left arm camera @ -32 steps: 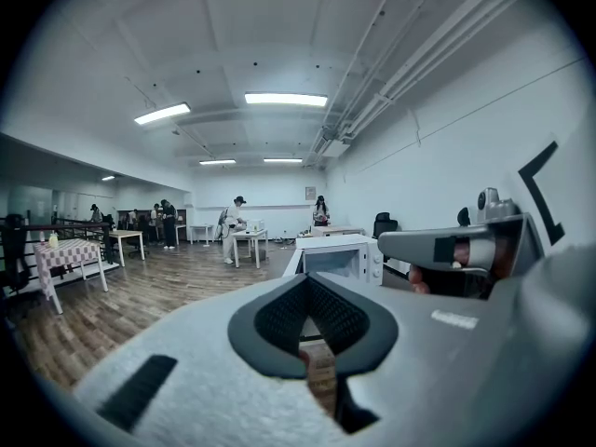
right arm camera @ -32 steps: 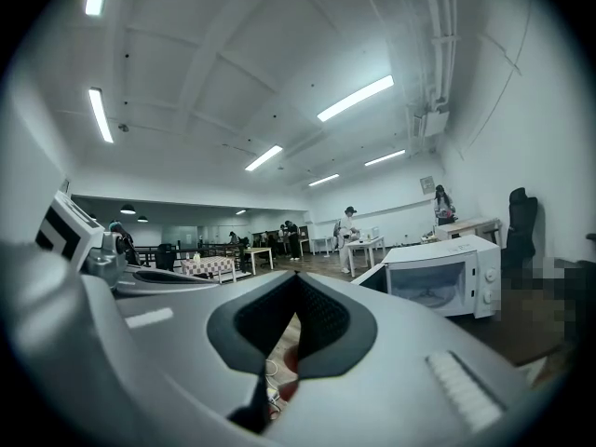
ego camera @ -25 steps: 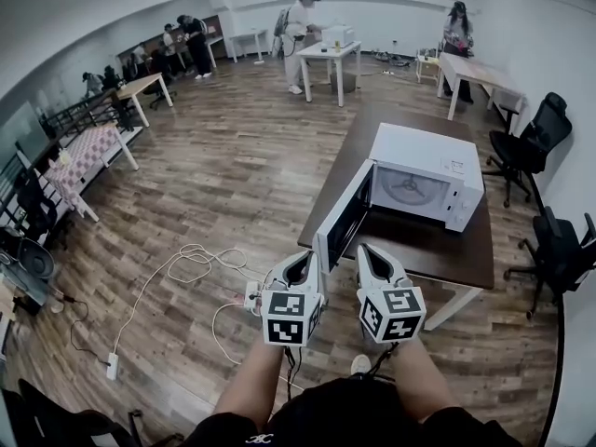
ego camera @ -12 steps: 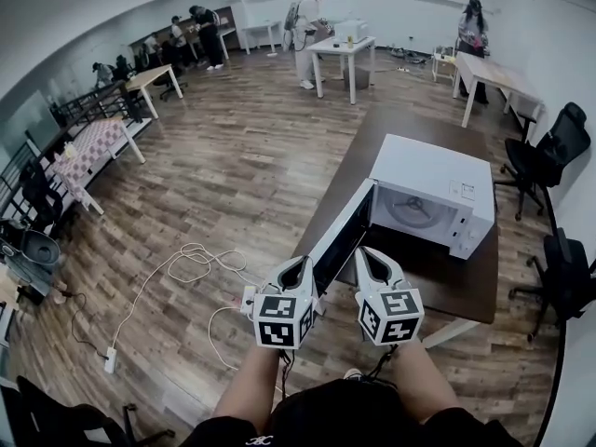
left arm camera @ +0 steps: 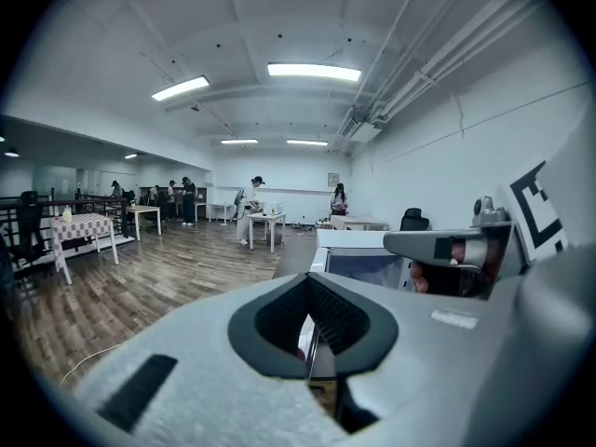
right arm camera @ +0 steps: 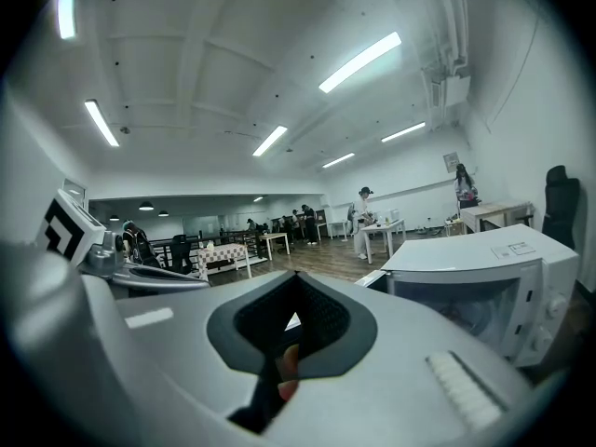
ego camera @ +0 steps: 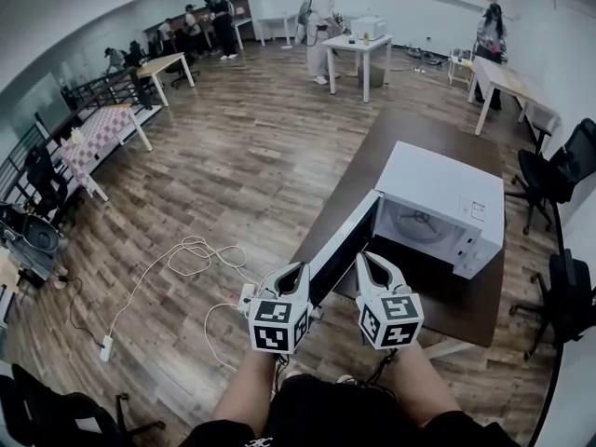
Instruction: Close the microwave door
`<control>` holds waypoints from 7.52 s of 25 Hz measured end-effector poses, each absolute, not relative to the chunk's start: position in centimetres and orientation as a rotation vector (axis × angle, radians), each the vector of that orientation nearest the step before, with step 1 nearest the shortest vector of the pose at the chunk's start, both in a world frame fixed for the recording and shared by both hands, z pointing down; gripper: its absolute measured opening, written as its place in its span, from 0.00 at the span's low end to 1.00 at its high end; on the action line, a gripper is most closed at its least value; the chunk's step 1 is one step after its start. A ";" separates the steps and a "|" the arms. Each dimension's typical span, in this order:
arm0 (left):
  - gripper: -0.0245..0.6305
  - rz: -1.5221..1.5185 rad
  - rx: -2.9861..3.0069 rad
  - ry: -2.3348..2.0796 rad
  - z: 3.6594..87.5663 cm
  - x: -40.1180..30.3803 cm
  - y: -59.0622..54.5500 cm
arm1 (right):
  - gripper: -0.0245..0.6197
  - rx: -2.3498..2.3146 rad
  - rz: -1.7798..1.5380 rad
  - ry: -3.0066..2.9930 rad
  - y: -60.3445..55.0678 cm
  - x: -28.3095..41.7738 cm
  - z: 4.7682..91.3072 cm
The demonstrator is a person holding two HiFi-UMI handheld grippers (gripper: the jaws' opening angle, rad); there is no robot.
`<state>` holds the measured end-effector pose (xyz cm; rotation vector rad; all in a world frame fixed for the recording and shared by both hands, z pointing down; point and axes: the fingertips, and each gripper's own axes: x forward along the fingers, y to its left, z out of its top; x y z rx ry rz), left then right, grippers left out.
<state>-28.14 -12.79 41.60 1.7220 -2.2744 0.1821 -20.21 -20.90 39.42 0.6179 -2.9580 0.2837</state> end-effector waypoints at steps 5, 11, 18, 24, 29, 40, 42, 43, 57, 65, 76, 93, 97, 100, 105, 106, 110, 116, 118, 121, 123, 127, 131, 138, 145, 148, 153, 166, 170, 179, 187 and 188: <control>0.05 0.188 1.735 -2.241 42.0 -30.6 -12.3 | 0.05 0.599 0.289 -2.951 -20.9 -22.3 39.7; 0.05 0.190 1.806 -2.147 43.3 -33.3 -11.5 | 0.05 0.617 0.290 -2.935 -20.8 -24.3 40.4; 0.05 0.272 1.992 -1.939 46.3 -33.6 -10.4 | 0.05 0.674 0.287 -2.887 -20.3 -25.4 42.0; 0.05 0.273 2.165 -1.706 48.6 -33.3 -9.4 | 0.05 0.741 0.283 -2.849 -20.4 -25.4 43.1; 0.05 0.312 2.264 -1.567 50.3 -32.9 -8.8 | 0.05 0.823 0.312 -2.807 -20.4 -25.6 44.4; 0.11 0.573 2.365 -1.383 55.8 -32.2 -9.7 | 0.05 0.959 0.339 -2.741 -19.7 -25.2 46.6; 0.12 0.569 2.385 -1.363 55.7 -32.2 -10.0 | 0.05 0.990 0.348 -2.730 -20.0 -24.8 46.6; 0.13 0.564 2.394 -1.354 55.6 -32.2 -10.1 | 0.05 1.003 0.353 -2.725 -20.2 -24.6 46.6; 0.28 0.563 2.541 -1.162 55.5 -31.5 -11.6 | 0.05 1.090 0.364 -2.675 -20.2 -23.4 47.3; 0.39 0.591 2.610 -0.972 56.3 -30.4 -12.8 | 0.05 1.128 0.365 -2.640 -20.2 -22.0 47.7; 0.39 0.638 2.651 -0.847 56.6 -28.6 -13.1 | 0.05 1.181 0.376 -2.610 -20.0 -20.6 48.1; 0.30 0.715 2.715 -0.661 57.2 -23.3 -13.3 | 0.05 1.301 0.396 -2.555 -20.5 -17.2 48.7; 0.29 0.716 2.730 -0.615 57.2 -20.7 -13.9 | 0.05 1.349 0.414 -2.541 -21.2 -15.1 48.7; 0.28 0.707 2.736 -0.600 57.2 -18.5 -14.6 | 0.05 1.390 0.433 -2.530 -21.8 -13.0 48.9; 0.28 0.715 2.734 -0.603 57.1 -14.7 -16.0 | 0.05 1.445 0.449 -2.527 -23.4 -8.9 48.8; 0.28 0.715 2.733 -0.606 57.1 -13.9 -16.5 | 0.05 1.455 0.454 -2.525 -23.8 -8.1 48.8; 0.27 0.713 2.721 -0.608 57.4 -10.7 -18.3 | 0.05 1.482 0.461 -2.516 -25.2 -4.6 48.7; 0.25 0.688 2.691 -0.638 57.1 -6.1 -22.3 | 0.05 1.546 0.492 -2.498 -27.3 1.1 48.5; 0.25 0.675 2.677 -0.659 57.1 -4.9 -23.5 | 0.05 1.570 0.507 -2.492 -27.9 2.9 48.5; 0.25 0.662 2.660 -0.688 57.0 -3.4 -25.3 | 0.05 1.595 0.531 -2.480 -28.8 5.2 48.9; 0.25 0.656 2.649 -0.712 57.0 -2.5 -26.6 | 0.05 1.602 0.546 -2.476 -29.5 6.6 49.3; 0.25 0.640 2.630 -0.763 57.1 -0.9 -29.2 | 0.05 1.603 0.547 -2.481 -31.1 8.7 49.5; 0.24 0.625 2.611 -0.808 57.2 0.4 -31.7 | 0.05 1.590 0.528 -2.491 -32.8 10.4 49.4; 0.22 0.568 2.556 -0.900 57.2 2.1 -35.9 | 0.05 1.577 0.507 -2.505 -35.9 13.5 49.0; 0.21 0.524 2.501 -1.012 57.1 3.1 -39.6 | 0.05 1.542 0.512 -2.525 -37.9 15.6 49.3; 0.21 0.510 2.480 -1.074 57.2 3.3 -41.0 | 0.05 1.528 0.509 -2.529 -38.5 16.3 49.5; 0.20 0.480 2.453 -1.144 57.2 3.5 -43.3 | 0.05 1.511 0.502 -2.535 -39.6 17.5 49.6; 0.17 0.490 2.376 -1.305 57.2 3.4 -48.6 | 0.05 1.498 0.492 -2.547 -42.2 19.6 49.6; 0.17 0.487 2.387 -1.302 57.1 3.4 -48.8 | 0.05 1.500 0.503 -2.546 -42.9 20.0 49.8; 0.17 0.480 2.377 -1.326 57.2 3.4 -49.7 | 0.05 1.452 0.504 -2.568 -43.4 19.1 49.9; 0.16 0.498 2.363 -1.380 57.2 3.3 -50.8 | 0.05 1.430 0.512 -2.573 -43.6 18.8 50.2; 0.15 0.508 2.365 -1.379 57.1 3.2 -50.9 | 0.05 1.428 0.514 -2.574 -43.5 18.6 50.3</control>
